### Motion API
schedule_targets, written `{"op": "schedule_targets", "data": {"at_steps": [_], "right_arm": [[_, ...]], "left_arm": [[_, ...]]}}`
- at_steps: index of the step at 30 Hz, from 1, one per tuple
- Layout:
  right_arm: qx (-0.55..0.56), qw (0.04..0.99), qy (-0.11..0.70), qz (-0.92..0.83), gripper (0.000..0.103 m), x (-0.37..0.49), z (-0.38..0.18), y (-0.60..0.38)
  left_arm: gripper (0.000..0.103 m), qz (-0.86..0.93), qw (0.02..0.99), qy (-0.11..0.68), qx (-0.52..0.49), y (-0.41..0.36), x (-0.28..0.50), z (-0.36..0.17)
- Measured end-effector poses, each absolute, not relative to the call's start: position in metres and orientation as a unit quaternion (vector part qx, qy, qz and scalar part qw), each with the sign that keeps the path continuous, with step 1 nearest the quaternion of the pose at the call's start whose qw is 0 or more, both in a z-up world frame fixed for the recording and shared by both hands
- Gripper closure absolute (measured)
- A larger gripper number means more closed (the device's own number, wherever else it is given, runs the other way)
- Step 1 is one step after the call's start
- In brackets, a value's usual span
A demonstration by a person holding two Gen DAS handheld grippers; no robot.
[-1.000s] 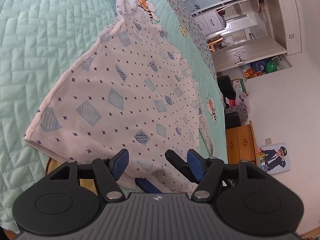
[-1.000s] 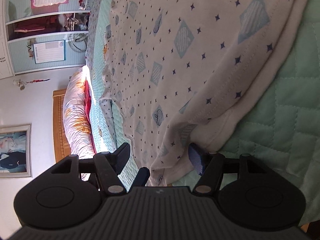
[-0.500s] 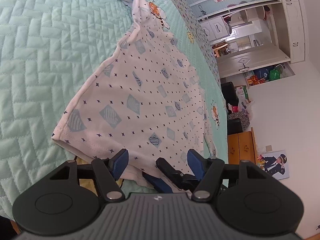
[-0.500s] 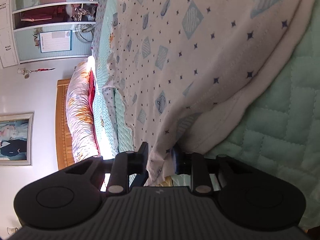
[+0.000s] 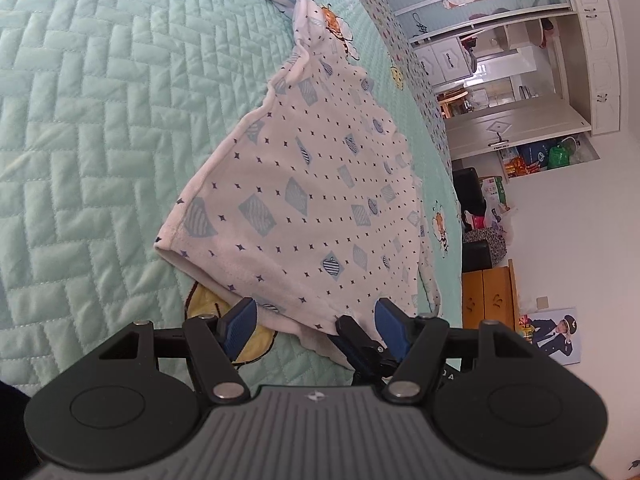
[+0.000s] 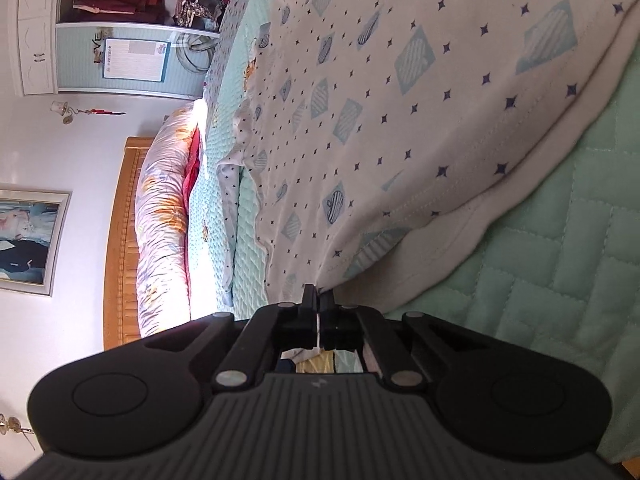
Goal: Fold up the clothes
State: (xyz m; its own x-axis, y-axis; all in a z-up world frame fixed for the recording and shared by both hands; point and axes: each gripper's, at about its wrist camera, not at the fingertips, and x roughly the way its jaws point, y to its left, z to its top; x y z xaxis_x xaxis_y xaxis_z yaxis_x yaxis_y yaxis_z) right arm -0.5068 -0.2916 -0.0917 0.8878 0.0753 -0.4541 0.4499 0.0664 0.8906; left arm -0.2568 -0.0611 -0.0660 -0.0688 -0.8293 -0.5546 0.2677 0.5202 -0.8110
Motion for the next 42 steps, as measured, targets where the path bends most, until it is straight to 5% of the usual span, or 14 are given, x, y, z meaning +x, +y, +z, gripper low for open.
{"op": "schedule_targets", "data": {"at_steps": [14,22,34,35,37,38,42], "right_arm": [[0.683,0.681,0.224,-0.141,0.103,-0.513,-0.106,-0.287],[0.692,0.681,0.214,-0.110,0.075,-0.513,-0.101,-0.288],[0.699,0.686,0.149,-0.132,0.055,-0.586,-0.080,-0.304],[0.700,0.686,0.142,-0.137,0.055,-0.592,-0.079,-0.306],[0.702,0.685,0.129,-0.147,0.055,-0.600,-0.080,-0.311],[0.702,0.685,0.124,-0.152,0.055,-0.604,-0.081,-0.313],[0.695,0.687,0.126,-0.171,0.054,-0.605,-0.084,-0.317]], "left_arm": [[0.032,-0.393,0.690,0.553,-0.253,-0.037,-0.240,-0.053],[0.032,-0.374,0.714,0.544,-0.232,-0.034,-0.234,-0.057],[0.033,-0.398,0.719,0.545,-0.170,-0.056,-0.227,-0.072],[0.035,-0.408,0.716,0.544,-0.157,-0.059,-0.228,-0.072],[0.056,-0.423,0.712,0.546,-0.127,-0.065,-0.231,-0.072],[0.091,-0.425,0.710,0.550,-0.112,-0.068,-0.232,-0.073],[0.095,-0.415,0.730,0.536,-0.091,-0.064,-0.233,-0.070]]}}
